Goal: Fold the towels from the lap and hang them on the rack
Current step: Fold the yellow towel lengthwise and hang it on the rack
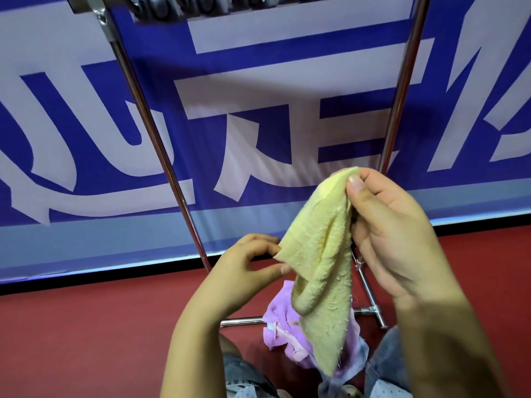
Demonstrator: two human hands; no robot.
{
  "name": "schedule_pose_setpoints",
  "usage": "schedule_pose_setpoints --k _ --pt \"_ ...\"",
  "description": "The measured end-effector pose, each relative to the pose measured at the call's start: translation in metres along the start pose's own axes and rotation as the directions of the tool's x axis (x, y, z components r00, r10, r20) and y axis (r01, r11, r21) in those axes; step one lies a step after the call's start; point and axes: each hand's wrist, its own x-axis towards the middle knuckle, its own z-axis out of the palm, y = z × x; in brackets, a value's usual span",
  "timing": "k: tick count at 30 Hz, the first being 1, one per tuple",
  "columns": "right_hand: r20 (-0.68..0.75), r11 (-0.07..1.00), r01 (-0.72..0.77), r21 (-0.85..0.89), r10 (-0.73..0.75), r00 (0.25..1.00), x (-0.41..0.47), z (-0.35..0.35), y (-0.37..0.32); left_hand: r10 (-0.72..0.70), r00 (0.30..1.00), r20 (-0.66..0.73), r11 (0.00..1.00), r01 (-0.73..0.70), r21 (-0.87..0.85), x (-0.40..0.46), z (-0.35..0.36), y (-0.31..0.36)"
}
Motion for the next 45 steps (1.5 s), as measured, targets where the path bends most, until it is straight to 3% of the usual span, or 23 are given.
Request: schedule_pose_setpoints --k 5,9,13,17,22,26,29,32,36,38,42,45 --pt "-0.082 0.964 0.040 -0.263 -0.064 0.995 0.011 -0.020 0.004 -0.055 0.987 -0.150 0.984 0.079 0.160 -0.004 -0.034 0.001" --pt "0.000 0.870 0.177 -0.461 -0.199 0.980 0.028 -0.027 -0.021 0.131 0.940 -0.314 0.959 -0.040 0.282 -0.009 -0.082 0.041" --pt "0.124 0.858 0.374 -0.353 -0.353 0.927 0.043 -0.015 -0.067 0.320 0.801 -0.506 0.942 -0.327 0.078 -0.006 -0.113 0.086" --pt "0.175 0.896 0.304 -0.323 -0.259 0.950 0.066 -0.012 -0.075 0.329 0.725 -0.606 0.889 -0.453 -0.059 0.009 -0.119 0.092" --pt "0.268 0.954 0.288 -0.081 -0.257 0.928 0.052 -0.010 -0.079 0.251 0.712 -0.656 0.882 -0.447 -0.147 0.008 -0.110 0.080" --pt "0.249 0.967 0.248 0.063 -0.255 0.934 0.049 -0.009 -0.078 0.271 0.752 -0.600 0.802 -0.521 -0.291 -0.001 -0.104 0.084" --pt "0.274 0.985 0.118 0.129 -0.150 0.950 0.054 -0.010 -0.075 0.220 0.793 -0.569 0.742 -0.514 -0.430 -0.003 -0.100 0.092" --pt "0.310 0.992 -0.027 0.127 -0.014 0.951 0.061 -0.009 -0.068 0.072 0.828 -0.556 0.740 -0.418 -0.527 0.007 -0.097 0.089" --pt "0.175 0.950 -0.252 0.186 0.220 0.960 0.070 -0.007 -0.054 -0.159 0.867 -0.473 0.711 -0.231 -0.664 0.023 -0.087 0.073" --pt "0.100 0.943 -0.271 0.195 0.256 0.961 0.070 -0.007 -0.046 -0.210 0.859 -0.468 0.689 -0.210 -0.694 0.026 -0.079 0.068" --pt "-0.115 0.992 -0.123 0.030 0.126 0.985 0.061 -0.003 -0.032 -0.246 0.837 -0.488 0.662 -0.222 -0.715 0.022 -0.058 0.068" --pt "-0.274 0.993 -0.002 -0.119 -0.031 0.961 0.046 0.004 -0.022 -0.241 0.852 -0.465 0.635 -0.224 -0.740 0.016 -0.042 0.075"
